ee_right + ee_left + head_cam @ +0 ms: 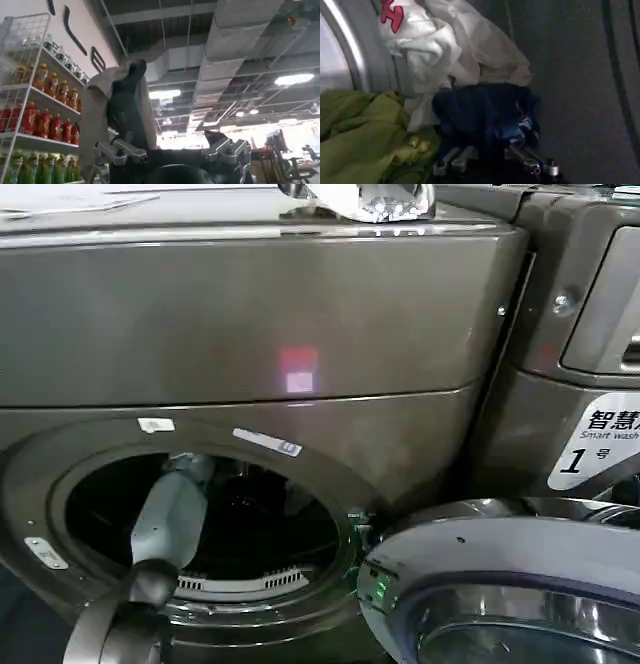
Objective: Grasp the clothes from the dryer.
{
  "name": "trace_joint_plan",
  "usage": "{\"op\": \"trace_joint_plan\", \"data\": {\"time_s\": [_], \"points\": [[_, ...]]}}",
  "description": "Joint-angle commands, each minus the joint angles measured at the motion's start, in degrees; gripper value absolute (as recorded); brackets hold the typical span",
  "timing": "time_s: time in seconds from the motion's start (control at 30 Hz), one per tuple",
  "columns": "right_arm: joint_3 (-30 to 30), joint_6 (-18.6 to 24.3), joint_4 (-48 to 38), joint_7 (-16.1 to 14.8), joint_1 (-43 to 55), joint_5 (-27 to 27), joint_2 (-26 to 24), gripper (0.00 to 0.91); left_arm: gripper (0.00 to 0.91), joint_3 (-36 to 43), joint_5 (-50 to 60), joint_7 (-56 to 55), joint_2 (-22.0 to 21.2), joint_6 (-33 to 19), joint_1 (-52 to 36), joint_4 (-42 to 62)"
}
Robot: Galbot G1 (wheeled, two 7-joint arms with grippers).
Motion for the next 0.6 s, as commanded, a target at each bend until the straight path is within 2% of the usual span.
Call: {"op": "trace_joint_plan", "data": {"time_s": [0.03,0.17,0.27,0.4,0.43,0.5,0.6], "points": [[-0.7,0.0,0.69,0.01,0.49,-0.05,0.9,0.907,0.0,-1.14,-14.8,-12.9,-0.04,7.28,1.34,-11.35],[-0.93,0.01,0.78,-0.01,0.73,-0.08,0.87,0.907,0.0,-1.85,-18.69,-20.88,-0.43,11.08,2.41,-13.46],[-1.01,-0.05,1.02,-0.07,0.78,-0.07,1.05,0.907,0.0,-2.37,-23.79,-29.46,-0.93,16.18,3.85,-15.85],[-1.06,-0.08,1.33,-0.73,0.66,-0.12,1.46,0.907,0.0,-2.86,-33.2,-39.7,-1.69,23.64,6.75,-21.79],[-1.1,-0.08,1.35,-0.82,0.55,-0.4,1.56,0.907,0.0,-2.85,-35.84,-44.53,-1.85,27.93,7.37,-23.08],[-1.14,-0.6,1.58,-0.78,0.51,-0.98,1.77,0.907,0.0,-3.41,-40.79,-51.07,-2.29,28.86,10.17,-27.19],[-1.3,-0.93,2.04,-1.04,0.71,-1.05,2.08,0.907,0.0,-3.61,-53.95,-60.63,-2.65,30.28,13.42,-31.73]]}}
